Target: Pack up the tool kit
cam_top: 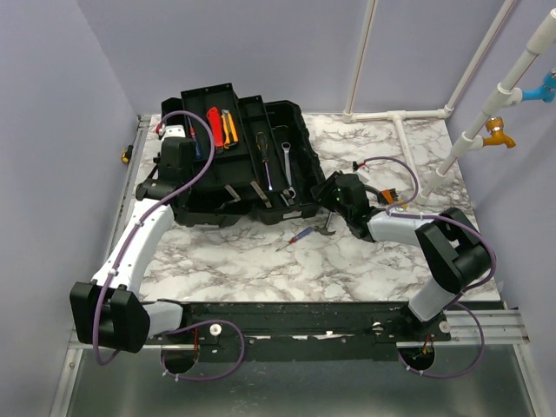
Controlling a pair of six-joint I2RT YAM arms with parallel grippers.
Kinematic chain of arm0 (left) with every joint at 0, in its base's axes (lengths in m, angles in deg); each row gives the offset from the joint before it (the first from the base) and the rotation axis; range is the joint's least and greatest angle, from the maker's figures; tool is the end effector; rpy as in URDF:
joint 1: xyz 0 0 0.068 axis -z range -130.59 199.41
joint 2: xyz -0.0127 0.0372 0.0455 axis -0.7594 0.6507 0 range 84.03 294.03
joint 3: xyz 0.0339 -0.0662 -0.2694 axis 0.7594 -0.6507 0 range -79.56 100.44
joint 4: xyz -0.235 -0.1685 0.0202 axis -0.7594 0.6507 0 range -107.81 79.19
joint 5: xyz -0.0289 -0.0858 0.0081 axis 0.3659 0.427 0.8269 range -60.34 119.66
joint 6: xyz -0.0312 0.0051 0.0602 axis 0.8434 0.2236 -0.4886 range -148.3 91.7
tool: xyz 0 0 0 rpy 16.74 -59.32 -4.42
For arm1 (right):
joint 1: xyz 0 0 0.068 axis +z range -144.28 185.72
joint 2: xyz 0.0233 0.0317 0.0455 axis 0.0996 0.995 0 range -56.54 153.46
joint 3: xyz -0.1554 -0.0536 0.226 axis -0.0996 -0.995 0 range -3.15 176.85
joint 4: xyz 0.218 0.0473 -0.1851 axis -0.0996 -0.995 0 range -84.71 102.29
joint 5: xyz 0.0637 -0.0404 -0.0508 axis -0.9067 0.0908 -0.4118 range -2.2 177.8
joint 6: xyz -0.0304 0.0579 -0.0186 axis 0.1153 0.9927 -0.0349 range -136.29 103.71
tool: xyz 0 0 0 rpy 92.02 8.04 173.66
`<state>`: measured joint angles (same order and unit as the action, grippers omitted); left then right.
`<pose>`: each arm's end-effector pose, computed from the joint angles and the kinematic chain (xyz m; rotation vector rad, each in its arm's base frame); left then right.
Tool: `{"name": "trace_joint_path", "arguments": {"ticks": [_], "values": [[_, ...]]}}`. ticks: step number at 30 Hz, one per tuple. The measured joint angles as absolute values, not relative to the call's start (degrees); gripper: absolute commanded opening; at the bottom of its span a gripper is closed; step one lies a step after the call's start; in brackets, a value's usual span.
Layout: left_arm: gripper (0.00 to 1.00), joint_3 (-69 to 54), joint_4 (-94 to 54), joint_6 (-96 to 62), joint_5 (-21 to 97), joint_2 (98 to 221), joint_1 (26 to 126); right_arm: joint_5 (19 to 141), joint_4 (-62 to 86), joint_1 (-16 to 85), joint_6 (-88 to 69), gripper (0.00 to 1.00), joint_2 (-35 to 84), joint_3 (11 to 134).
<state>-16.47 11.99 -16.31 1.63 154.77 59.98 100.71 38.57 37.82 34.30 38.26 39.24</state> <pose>0.3078 -0.0314 0.3177 -0.2898 2.1345 0.3169 0.3219 0.1875 0.1459 0.4784 2.0275 0.6792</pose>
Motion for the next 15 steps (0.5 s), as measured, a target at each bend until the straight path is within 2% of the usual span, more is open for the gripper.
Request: {"name": "trace_joint_path", "arguments": {"ticks": [6,15], "values": [[0.00,-18.0,11.4,-13.0,7.1,154.5,57.1,100.8,38.4,38.1,34.2,0.01,38.3,39.4],[0.00,-26.4,3.7,-4.1,21.0,152.5,48.4,101.3,38.4,38.5,32.5,0.01,38.3,39.6]]}}
